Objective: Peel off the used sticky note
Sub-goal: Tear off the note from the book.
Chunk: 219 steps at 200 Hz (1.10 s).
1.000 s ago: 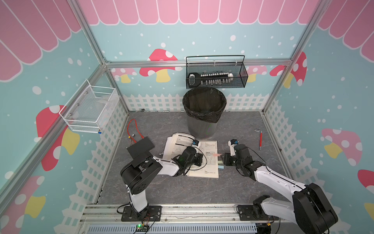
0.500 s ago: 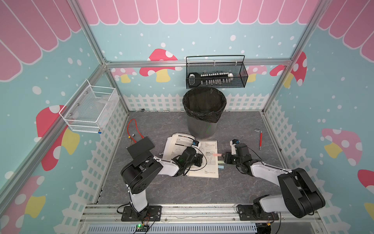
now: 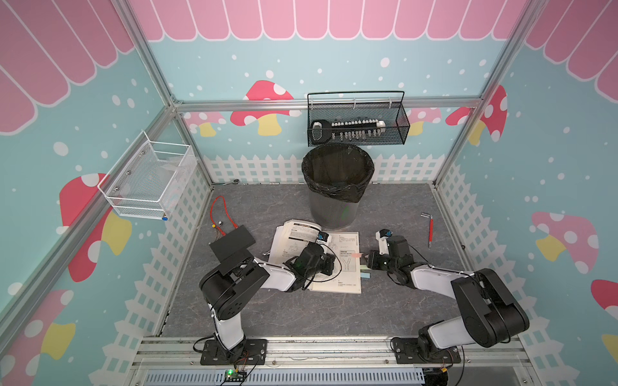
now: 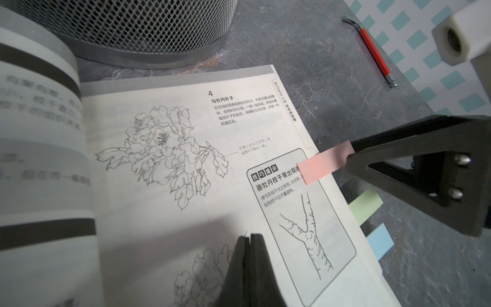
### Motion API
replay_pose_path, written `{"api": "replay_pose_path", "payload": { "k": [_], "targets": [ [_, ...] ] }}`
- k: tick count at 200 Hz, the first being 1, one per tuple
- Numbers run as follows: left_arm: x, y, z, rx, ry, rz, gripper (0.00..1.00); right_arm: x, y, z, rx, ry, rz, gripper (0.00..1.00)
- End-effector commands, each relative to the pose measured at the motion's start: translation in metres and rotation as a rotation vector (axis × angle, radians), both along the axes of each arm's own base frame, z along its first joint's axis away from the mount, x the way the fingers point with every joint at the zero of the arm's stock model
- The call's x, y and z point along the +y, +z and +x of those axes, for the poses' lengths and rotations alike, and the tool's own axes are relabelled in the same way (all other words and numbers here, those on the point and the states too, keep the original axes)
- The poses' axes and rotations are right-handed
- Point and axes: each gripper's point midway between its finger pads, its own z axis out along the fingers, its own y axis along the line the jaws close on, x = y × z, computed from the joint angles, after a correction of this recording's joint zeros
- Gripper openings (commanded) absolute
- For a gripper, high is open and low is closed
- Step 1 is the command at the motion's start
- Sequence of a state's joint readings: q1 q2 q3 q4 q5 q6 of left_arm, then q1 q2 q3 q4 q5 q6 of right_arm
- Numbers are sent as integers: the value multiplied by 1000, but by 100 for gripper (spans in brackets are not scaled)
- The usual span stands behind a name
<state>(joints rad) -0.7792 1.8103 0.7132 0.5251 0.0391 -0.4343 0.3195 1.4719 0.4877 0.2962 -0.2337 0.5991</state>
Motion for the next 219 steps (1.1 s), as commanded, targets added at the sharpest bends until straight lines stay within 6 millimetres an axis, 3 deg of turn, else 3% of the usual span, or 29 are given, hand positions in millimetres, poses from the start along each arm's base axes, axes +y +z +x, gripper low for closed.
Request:
{"api": "replay_pose_path", "payload": {
  "k": [1,21,55,110,144,219],
  "targets": [
    [14,-28,-9,70,6,63,0,3,4,9,-19,6,12,41],
    [15,-29,-10,71,9,64,0,4,2,11,-17,8,12,35],
    [17,-30,-11,72,12,69,0,4,8,15,-32,-3,21,17],
    [17,-32,-11,80,12,71,0,10,27,24,-70,10,43,2],
    [17,-33,-11,82,13,72,0,19,35,33,-78,38,71,0],
    [19,-37,-12,87,18,78,0,18,66,55,-128,22,26,0]
  ]
}}
